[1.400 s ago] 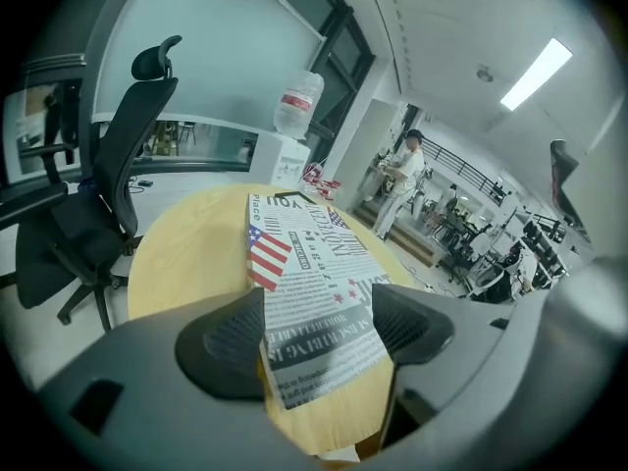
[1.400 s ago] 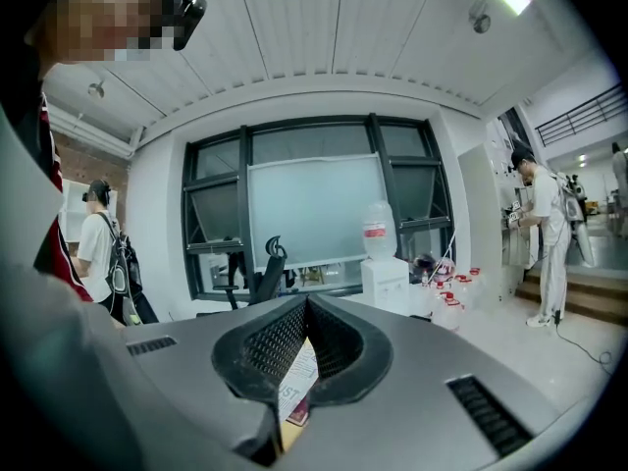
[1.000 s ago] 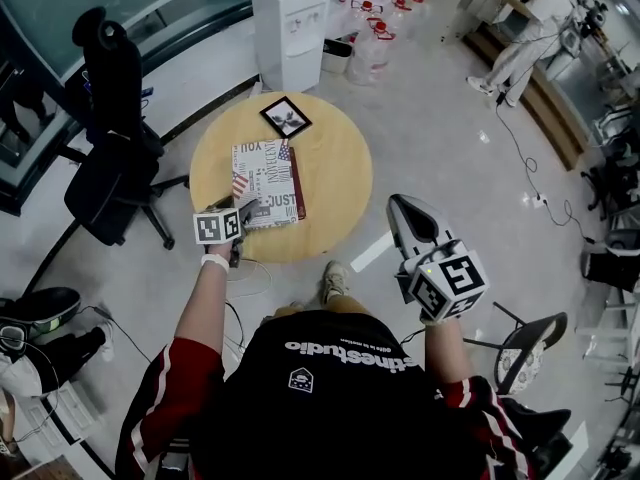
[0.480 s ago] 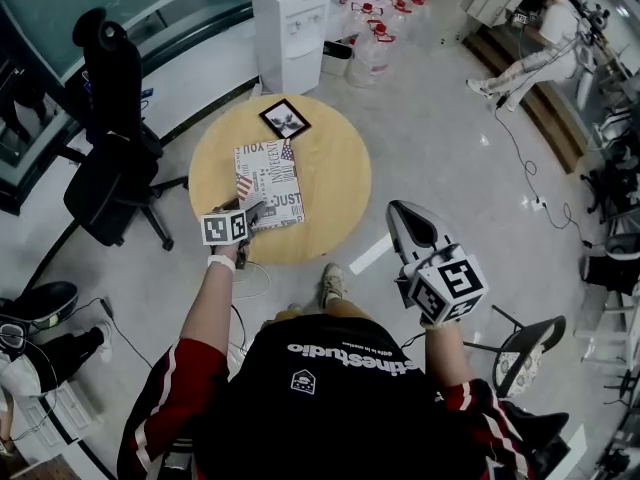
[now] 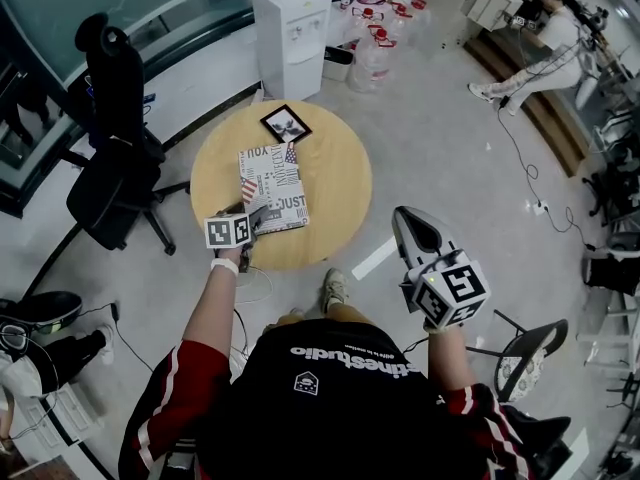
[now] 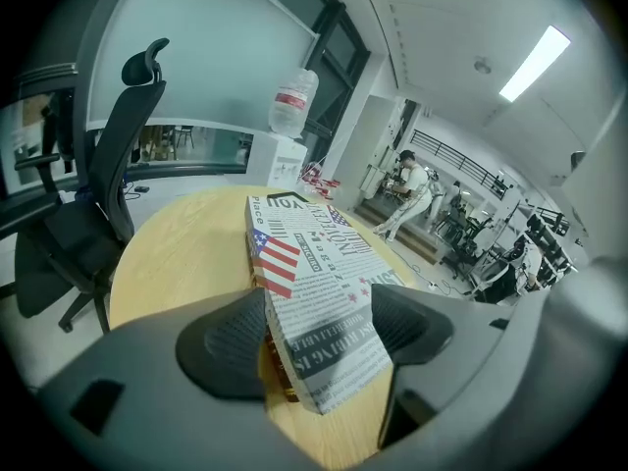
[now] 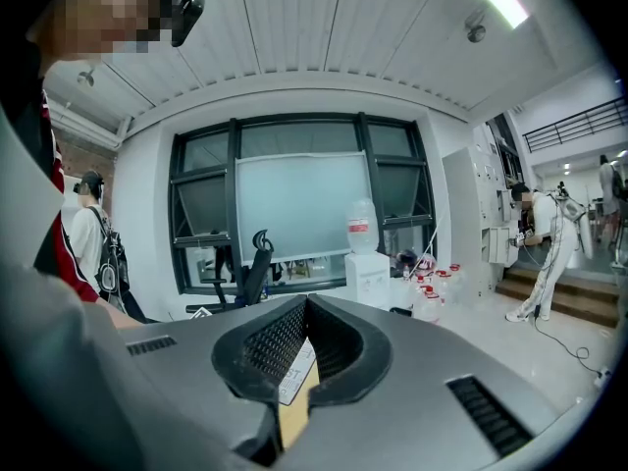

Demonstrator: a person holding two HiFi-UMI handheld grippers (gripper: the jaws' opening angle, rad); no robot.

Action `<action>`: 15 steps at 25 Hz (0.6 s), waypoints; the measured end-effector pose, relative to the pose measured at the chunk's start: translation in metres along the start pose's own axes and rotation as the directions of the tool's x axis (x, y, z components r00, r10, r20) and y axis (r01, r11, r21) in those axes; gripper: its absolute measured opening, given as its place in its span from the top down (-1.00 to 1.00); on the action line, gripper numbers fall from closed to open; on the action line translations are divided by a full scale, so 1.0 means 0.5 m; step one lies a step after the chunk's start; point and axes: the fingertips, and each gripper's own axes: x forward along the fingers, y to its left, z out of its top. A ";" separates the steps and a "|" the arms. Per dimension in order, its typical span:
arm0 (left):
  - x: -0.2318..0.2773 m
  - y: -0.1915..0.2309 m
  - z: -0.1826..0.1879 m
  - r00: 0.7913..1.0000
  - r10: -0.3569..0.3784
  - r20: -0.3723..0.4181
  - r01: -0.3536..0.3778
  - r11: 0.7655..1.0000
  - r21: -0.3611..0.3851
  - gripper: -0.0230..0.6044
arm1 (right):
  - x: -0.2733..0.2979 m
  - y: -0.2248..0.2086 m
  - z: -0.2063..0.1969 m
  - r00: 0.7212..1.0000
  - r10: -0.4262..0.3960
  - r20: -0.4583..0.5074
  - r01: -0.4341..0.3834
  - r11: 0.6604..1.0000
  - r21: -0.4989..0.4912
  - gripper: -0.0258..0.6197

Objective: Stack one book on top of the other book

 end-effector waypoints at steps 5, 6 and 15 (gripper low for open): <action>-0.031 -0.011 0.025 0.999 -0.005 0.043 0.005 1.000 0.005 -0.19 | 0.004 0.012 0.009 1.000 0.013 0.002 -0.013 1.000 -0.012 0.83; -0.041 -0.011 0.034 0.998 -0.008 0.057 0.007 1.000 0.010 -0.19 | 0.007 0.020 0.014 1.000 0.018 0.005 -0.018 1.000 -0.015 0.83; -0.158 -0.065 0.156 0.965 -0.102 0.243 0.086 0.994 0.074 -0.19 | 0.025 0.084 0.055 0.997 0.062 0.046 -0.059 0.997 -0.053 0.83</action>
